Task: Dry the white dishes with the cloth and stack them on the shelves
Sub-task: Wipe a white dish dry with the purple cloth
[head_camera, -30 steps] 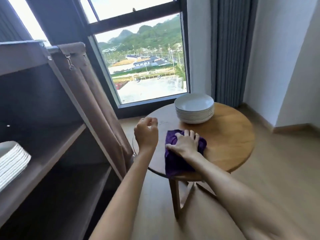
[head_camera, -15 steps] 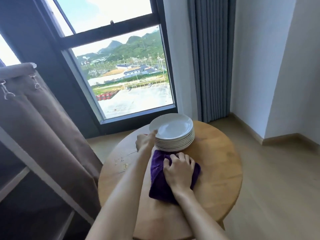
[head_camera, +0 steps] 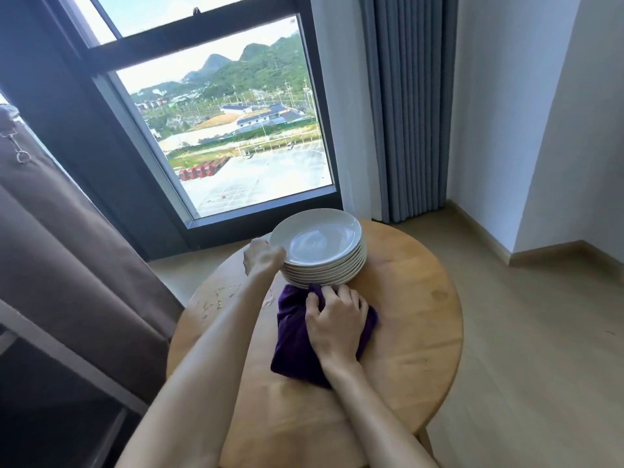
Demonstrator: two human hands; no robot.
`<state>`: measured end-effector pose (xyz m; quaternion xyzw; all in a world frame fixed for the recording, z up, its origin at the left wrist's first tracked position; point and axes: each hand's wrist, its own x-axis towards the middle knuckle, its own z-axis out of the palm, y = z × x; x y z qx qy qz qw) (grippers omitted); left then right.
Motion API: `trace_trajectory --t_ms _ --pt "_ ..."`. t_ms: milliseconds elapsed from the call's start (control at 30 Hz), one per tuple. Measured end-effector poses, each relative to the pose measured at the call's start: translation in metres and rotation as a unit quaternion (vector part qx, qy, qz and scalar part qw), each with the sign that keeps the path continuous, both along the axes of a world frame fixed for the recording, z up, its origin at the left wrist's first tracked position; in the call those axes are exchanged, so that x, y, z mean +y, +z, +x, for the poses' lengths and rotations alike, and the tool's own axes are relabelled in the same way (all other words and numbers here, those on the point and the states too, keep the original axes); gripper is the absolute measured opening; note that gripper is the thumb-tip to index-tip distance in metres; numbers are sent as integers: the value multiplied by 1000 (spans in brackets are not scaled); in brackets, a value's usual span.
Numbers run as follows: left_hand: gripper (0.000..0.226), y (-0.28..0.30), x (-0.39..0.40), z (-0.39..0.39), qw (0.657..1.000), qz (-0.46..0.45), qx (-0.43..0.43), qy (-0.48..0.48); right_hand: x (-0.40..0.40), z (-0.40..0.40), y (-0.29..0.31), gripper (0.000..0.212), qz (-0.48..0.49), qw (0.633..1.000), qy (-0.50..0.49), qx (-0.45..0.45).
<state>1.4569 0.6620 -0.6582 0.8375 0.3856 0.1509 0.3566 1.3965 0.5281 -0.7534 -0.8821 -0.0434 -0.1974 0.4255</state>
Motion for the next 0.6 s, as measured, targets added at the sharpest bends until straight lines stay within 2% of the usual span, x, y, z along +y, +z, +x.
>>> trace_trajectory --t_ms 67,267,333,433,533,600 --pt "18 4 0 -1 1000 13 9 4 -1 -1 0 19 1 1000 4 2" --pt "18 18 13 -7 999 33 12 21 -2 -2 2 15 16 1000 7 -9" --pt "22 18 15 -6 998 -41 -37 10 -3 -3 2 15 25 1000 10 -14" --pt "24 22 12 -10 977 -185 -108 5 -5 -4 5 11 79 996 8 -27" --pt "19 25 13 -20 956 -249 -151 30 -10 -4 7 11 145 988 8 -52" --pt "19 28 15 -30 940 -284 -184 46 -15 -4 9 23 204 978 15 -35"
